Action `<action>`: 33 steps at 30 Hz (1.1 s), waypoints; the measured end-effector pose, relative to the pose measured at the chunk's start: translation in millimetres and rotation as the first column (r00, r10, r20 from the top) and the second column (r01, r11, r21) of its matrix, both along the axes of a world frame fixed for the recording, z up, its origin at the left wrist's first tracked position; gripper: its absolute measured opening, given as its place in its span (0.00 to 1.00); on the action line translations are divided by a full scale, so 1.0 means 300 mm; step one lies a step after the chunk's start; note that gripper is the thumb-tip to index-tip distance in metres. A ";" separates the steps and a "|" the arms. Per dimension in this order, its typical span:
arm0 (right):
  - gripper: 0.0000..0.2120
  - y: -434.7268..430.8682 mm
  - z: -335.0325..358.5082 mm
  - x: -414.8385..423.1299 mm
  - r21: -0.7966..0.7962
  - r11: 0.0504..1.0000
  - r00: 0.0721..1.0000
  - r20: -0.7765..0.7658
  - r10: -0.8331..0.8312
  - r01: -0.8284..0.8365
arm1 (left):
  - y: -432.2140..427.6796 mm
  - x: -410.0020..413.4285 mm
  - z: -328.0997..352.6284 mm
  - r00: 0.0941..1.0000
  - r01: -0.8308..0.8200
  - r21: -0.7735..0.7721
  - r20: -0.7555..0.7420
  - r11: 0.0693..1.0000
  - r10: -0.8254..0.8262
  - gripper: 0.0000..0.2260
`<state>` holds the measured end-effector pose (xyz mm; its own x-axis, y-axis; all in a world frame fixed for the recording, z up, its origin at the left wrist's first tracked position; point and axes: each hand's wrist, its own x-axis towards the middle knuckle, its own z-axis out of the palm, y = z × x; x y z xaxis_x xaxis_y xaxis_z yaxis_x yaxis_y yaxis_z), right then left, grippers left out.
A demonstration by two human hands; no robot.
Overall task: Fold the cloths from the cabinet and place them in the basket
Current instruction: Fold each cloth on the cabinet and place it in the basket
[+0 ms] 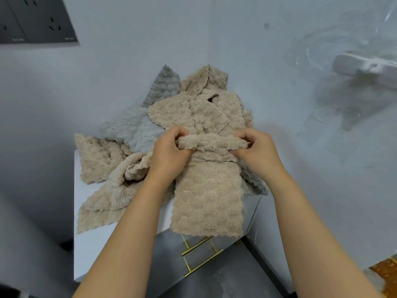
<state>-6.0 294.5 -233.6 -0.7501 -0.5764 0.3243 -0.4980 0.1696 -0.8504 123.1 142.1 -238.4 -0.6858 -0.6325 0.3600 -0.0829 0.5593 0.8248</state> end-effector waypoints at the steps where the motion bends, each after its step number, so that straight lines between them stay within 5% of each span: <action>1: 0.14 0.006 0.000 0.001 0.045 0.999 0.999 -0.034 0.018 -0.017 | -0.005 0.007 0.000 0.999 0.031 -0.034 0.035 0.999 -0.030 0.12; 8: 0.15 0.050 0.021 0.001 0.325 0.930 0.977 -0.071 0.203 -0.170 | -0.063 0.078 0.045 0.904 0.289 -0.181 0.374 0.940 -0.206 0.18; 12: 0.15 0.069 0.025 0.000 0.467 0.840 0.948 -0.011 0.317 -0.276 | -0.045 0.096 0.071 0.857 0.325 -0.179 0.470 0.929 -0.209 0.14; 18: 0.03 0.067 0.014 0.013 0.403 0.863 0.946 0.021 0.325 -0.305 | -0.025 0.069 0.042 0.868 0.265 -0.333 0.491 0.905 -0.073 0.13; 23: 0.15 0.063 -0.004 -0.005 0.563 0.788 0.955 0.011 0.295 -0.249 | -0.008 0.062 0.042 0.819 0.291 -0.276 0.566 0.916 -0.090 0.13; 27: 0.15 0.071 0.005 0.012 0.650 0.702 0.943 0.073 0.325 -0.292 | -0.005 0.055 0.034 0.732 0.348 -0.247 0.675 0.904 -0.097 0.19; 33: 0.24 0.084 0.054 0.028 0.503 0.803 0.947 0.145 0.287 -0.320 | -0.020 0.075 0.065 0.772 0.374 -0.029 0.564 0.927 -0.294 0.10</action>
